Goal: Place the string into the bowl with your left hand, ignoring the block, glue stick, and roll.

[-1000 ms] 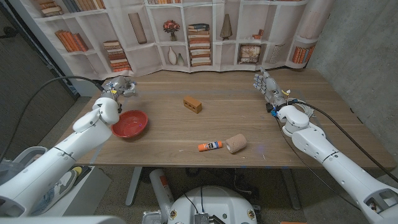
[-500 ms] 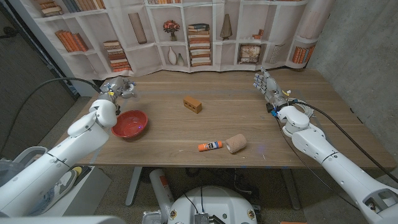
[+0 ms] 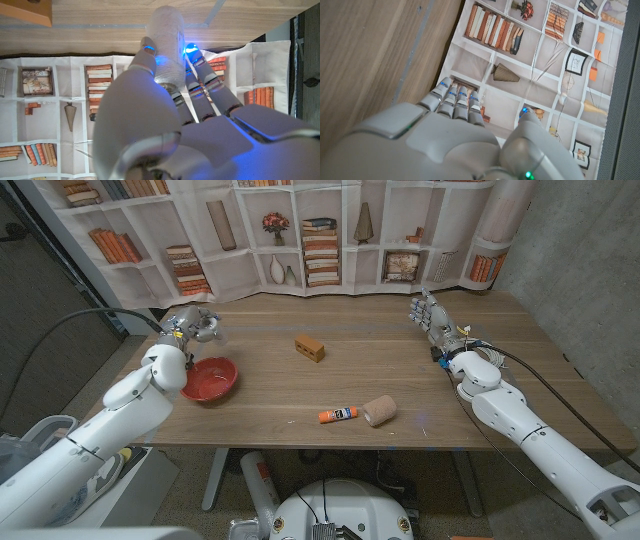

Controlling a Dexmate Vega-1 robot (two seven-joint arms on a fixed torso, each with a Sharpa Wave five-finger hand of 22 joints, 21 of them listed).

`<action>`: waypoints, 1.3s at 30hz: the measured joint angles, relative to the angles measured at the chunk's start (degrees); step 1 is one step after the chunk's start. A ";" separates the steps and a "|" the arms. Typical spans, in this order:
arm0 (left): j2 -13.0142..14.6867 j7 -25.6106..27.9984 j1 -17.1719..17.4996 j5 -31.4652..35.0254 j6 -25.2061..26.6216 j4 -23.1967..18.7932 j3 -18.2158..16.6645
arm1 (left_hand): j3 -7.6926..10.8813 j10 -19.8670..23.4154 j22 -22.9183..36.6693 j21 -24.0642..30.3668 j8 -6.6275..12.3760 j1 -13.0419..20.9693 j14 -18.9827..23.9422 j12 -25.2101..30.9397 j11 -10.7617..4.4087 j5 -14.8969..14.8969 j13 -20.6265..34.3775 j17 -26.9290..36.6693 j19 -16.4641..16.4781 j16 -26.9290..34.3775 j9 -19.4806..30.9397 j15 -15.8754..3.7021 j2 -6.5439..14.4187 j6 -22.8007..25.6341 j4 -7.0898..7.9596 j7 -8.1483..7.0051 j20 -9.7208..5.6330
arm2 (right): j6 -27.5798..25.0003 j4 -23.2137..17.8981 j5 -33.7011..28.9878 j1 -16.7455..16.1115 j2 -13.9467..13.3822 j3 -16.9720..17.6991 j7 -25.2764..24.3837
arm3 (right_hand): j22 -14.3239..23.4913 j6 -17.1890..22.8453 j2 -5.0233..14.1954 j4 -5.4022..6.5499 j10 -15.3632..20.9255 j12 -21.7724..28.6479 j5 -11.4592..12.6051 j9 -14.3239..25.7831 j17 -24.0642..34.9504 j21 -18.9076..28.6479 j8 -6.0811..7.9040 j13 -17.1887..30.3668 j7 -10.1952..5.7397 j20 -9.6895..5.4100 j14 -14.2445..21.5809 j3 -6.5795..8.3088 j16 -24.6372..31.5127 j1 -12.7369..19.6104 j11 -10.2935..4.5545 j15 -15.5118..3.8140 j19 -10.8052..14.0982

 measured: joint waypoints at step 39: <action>-0.91 -0.90 7.01 0.89 0.97 -5.45 -3.72 | 0.00 0.01 0.00 0.40 -0.89 0.00 0.22 -0.49 0.00 0.02 0.29 -0.01 -0.52 -0.12 0.00 -0.22 0.00 0.00 0.00 0.01 0.11 | 0.86 0.02 0.90 -0.45 -0.65 0.85 1.01 | 0.00 0.00 0.00 -0.01 0.00 0.00 0.00 0.00 0.00 0.00 0.00 0.00 0.00 0.00 -0.01 -0.01 0.00 0.00 0.00 -0.01 0.00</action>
